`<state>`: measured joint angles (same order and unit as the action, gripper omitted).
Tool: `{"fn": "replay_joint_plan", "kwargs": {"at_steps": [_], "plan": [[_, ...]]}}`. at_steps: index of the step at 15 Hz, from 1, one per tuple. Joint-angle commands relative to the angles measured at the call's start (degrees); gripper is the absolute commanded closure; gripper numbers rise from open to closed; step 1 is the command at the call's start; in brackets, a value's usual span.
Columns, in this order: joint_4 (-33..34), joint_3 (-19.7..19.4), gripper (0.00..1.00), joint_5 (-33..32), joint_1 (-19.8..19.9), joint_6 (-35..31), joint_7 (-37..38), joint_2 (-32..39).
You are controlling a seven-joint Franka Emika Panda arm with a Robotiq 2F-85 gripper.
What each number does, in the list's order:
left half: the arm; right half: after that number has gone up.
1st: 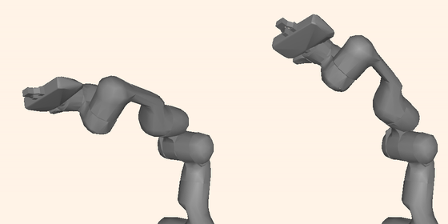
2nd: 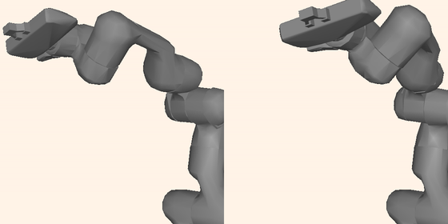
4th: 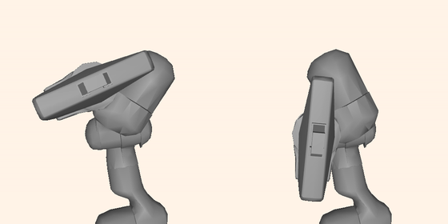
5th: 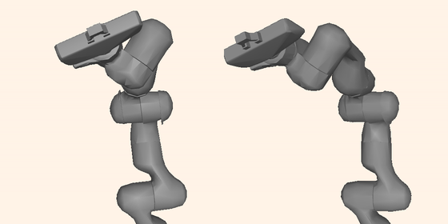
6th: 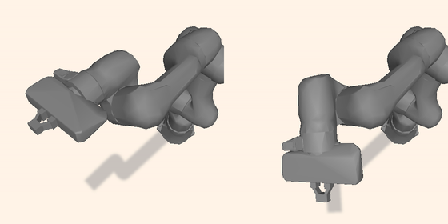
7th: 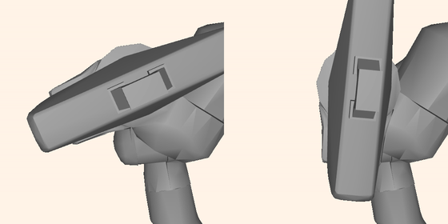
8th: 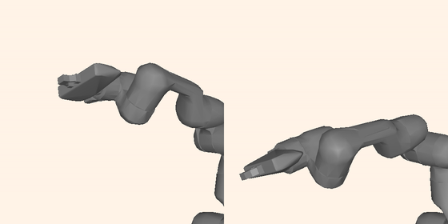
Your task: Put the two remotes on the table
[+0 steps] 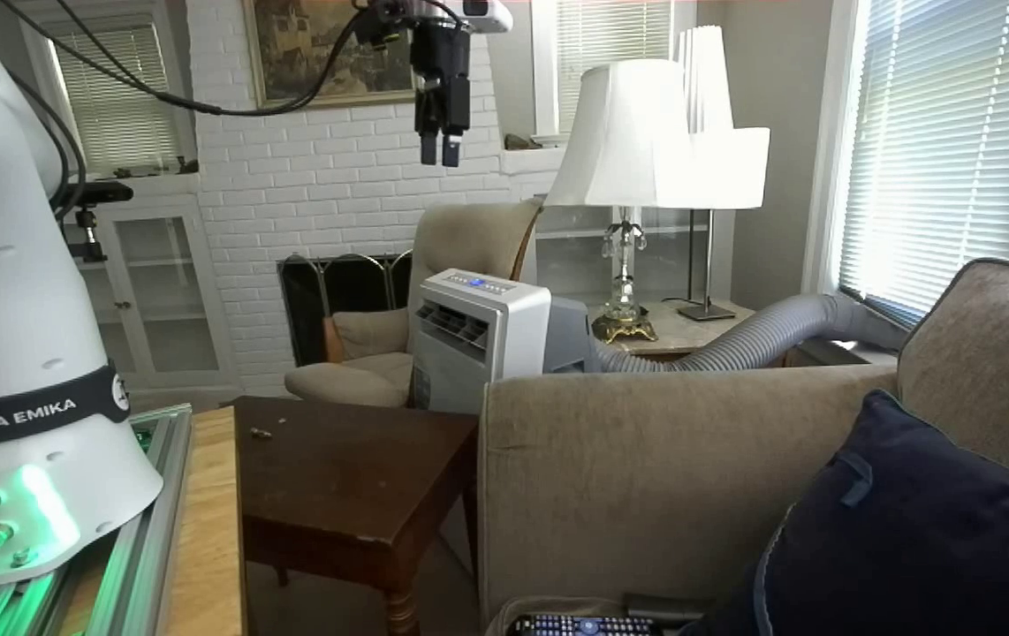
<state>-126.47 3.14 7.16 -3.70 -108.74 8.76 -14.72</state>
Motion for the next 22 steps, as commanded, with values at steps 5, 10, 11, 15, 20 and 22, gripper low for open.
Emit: {"fn": "replay_joint_plan", "kwargs": {"at_steps": [5, 10, 11, 15, 20, 22], "plan": [[2.87, -0.41, 0.00, -7.57, 4.41, -14.40, 17.24, 12.87], [8.33, -2.74, 0.00, -5.89, 4.43, 0.90, 16.63, 20.41], [8.40, -3.16, 0.00, -6.27, 4.41, 0.50, 16.74, 21.48], [7.36, -5.08, 0.00, -11.47, 4.21, -9.87, 16.52, 25.27], [6.80, -7.03, 0.00, -10.56, 5.83, -21.26, 7.48, 31.21], [6.97, -7.26, 0.00, -9.63, 6.68, -24.63, 3.43, 33.66]]}}
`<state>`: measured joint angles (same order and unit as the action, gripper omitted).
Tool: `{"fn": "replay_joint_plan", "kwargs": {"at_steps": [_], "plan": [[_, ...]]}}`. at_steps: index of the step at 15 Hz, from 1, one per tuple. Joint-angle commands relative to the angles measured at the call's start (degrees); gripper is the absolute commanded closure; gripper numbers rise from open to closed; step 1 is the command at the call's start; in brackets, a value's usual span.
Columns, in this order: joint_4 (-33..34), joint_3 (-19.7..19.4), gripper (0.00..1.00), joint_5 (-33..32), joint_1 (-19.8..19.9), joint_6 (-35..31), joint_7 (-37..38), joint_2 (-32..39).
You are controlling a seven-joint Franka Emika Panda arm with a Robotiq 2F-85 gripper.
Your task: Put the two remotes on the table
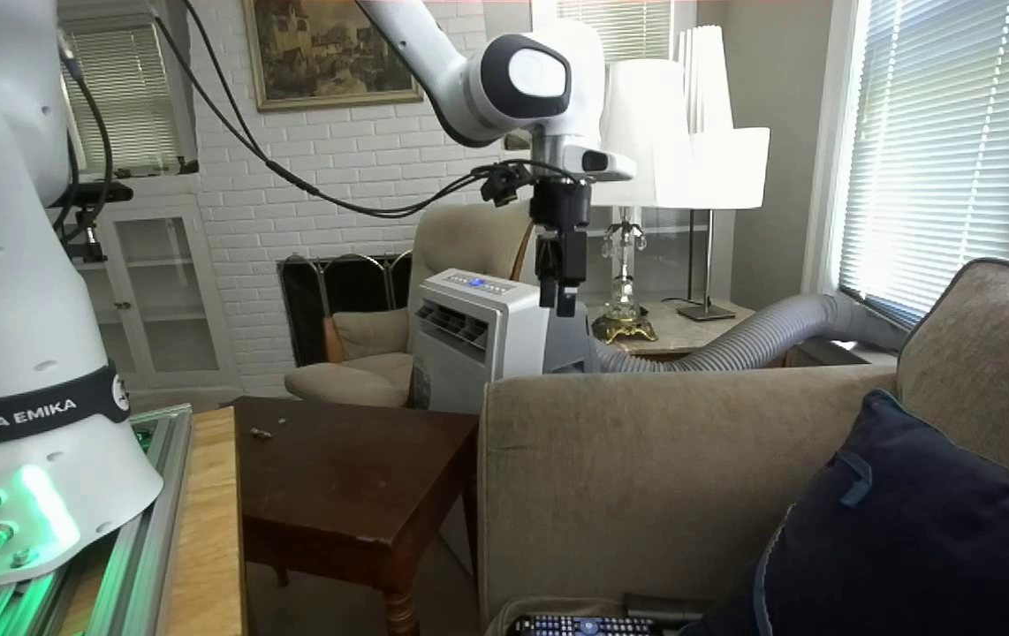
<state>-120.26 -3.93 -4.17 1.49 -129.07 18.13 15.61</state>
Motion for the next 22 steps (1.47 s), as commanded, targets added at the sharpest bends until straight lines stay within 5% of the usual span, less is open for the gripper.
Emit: {"fn": "replay_joint_plan", "kwargs": {"at_steps": [1, 8, 20, 22], "plan": [[0.93, -0.29, 0.00, 2.04, 2.04, -5.48, -7.32, 4.65], [3.87, -0.44, 0.00, 10.79, 5.76, -14.17, -8.52, 14.27], [4.04, -2.48, 0.00, 9.18, 4.69, -13.98, -6.47, 15.86], [6.69, -5.58, 0.00, 5.16, 1.66, -13.12, -1.65, 20.09]]}}
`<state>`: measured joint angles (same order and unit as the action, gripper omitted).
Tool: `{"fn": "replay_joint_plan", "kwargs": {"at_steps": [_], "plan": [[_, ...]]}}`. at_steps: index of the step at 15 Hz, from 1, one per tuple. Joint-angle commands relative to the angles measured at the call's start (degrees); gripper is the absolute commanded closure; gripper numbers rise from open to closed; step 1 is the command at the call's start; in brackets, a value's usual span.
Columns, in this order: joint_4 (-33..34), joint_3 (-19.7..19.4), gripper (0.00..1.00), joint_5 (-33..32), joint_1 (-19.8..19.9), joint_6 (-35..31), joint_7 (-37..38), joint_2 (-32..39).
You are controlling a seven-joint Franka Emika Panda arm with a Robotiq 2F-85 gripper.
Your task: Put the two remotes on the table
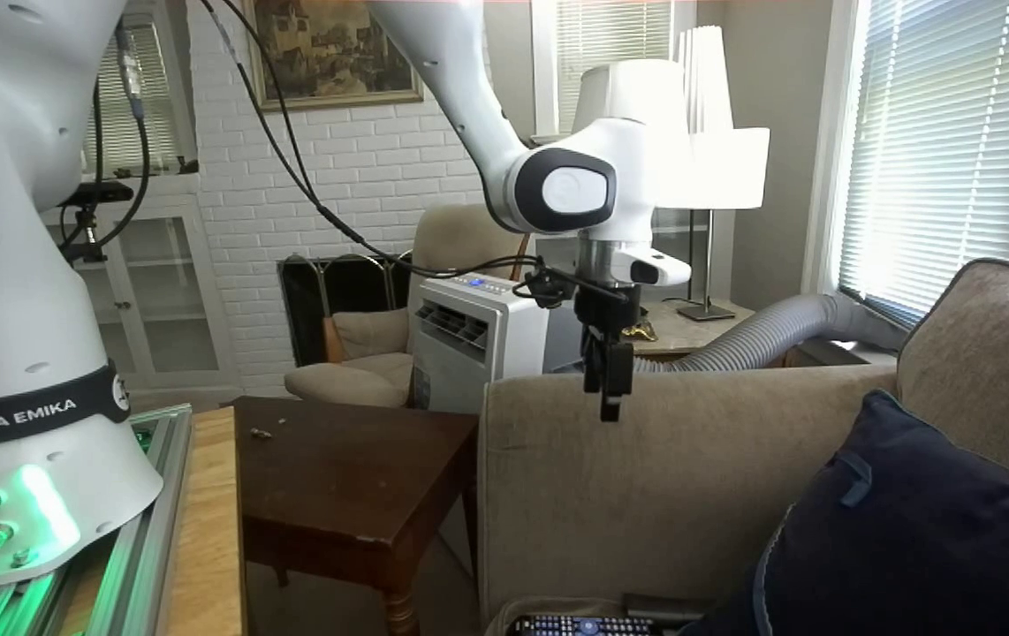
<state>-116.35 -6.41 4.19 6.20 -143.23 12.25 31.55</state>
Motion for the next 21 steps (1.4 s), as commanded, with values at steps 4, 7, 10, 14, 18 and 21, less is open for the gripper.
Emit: {"fn": "replay_joint_plan", "kwargs": {"at_steps": [4, 7, 10, 14, 18, 21], "plan": [[6.55, -6.74, 0.00, -5.87, -6.01, 1.64, 9.88, 12.37], [10.35, -6.29, 0.00, -4.60, -4.85, 2.29, 8.15, 18.32], [14.08, -5.35, 0.00, -3.91, -2.69, 1.27, 5.07, 23.30], [18.67, -3.78, 0.00, -3.04, 0.90, -0.77, 0.85, 29.00], [22.75, -2.02, 0.00, -2.20, 3.71, -2.18, -2.07, 33.40], [25.29, -1.30, 0.00, -0.65, 4.21, -3.33, -0.40, 36.12]]}}
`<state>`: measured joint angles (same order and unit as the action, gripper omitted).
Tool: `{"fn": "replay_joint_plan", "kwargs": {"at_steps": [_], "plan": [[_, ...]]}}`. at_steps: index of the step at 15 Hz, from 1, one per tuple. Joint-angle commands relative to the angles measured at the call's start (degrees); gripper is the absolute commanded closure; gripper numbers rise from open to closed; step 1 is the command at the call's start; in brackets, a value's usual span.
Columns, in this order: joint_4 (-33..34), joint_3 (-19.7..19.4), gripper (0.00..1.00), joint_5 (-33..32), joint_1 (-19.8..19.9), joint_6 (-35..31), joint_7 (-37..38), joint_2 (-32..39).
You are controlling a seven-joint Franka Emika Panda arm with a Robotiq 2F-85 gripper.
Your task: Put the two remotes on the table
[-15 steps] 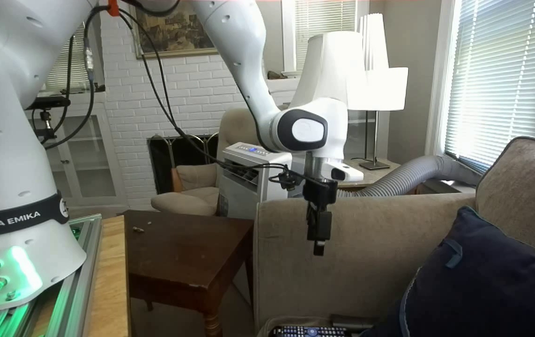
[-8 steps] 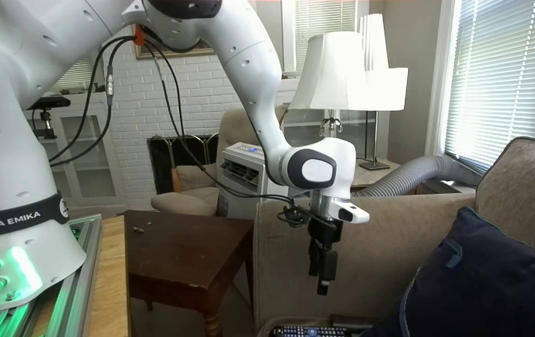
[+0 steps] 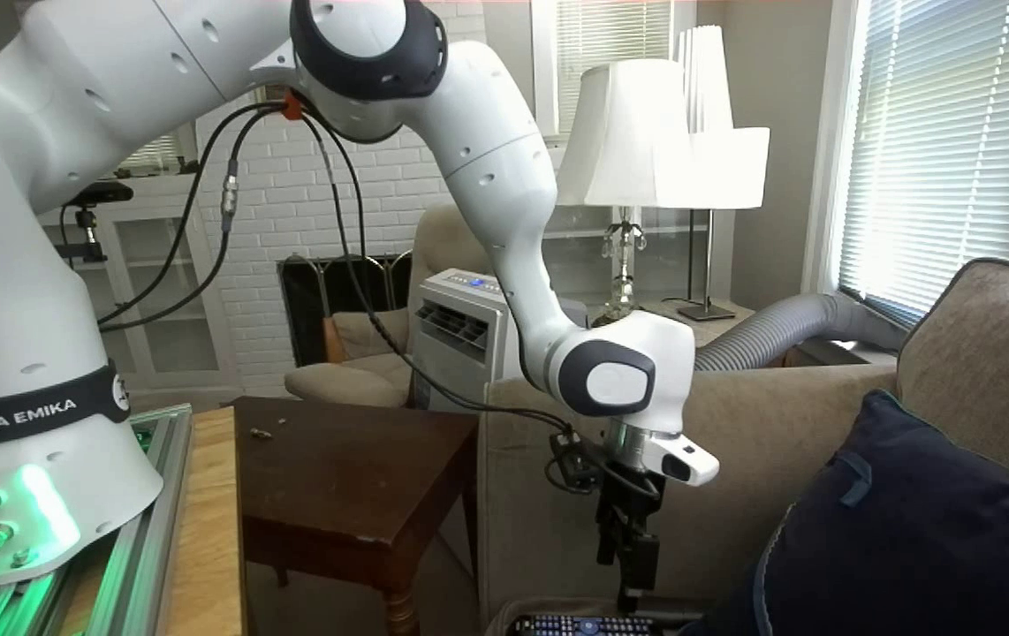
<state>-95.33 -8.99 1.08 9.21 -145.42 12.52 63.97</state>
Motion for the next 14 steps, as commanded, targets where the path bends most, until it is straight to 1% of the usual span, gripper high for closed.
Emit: {"fn": "replay_joint_plan", "kwargs": {"at_steps": [1, 7, 9, 10, 13, 14], "plan": [[4.96, 1.60, 0.00, 2.74, 1.29, -1.00, -0.86, 4.34], [7.86, 2.54, 0.00, 4.08, 1.30, -1.05, -1.31, 7.29], [8.27, 1.49, 0.00, 3.64, 0.23, -1.17, -0.14, 8.01], [6.37, 1.33, 0.00, 3.32, -0.09, -0.38, -0.49, 6.29], [6.83, 1.30, 0.00, 3.31, -0.09, -0.42, -0.47, 6.86], [7.81, 0.87, 0.00, 3.01, -0.60, 1.85, 0.03, 7.15]]}}
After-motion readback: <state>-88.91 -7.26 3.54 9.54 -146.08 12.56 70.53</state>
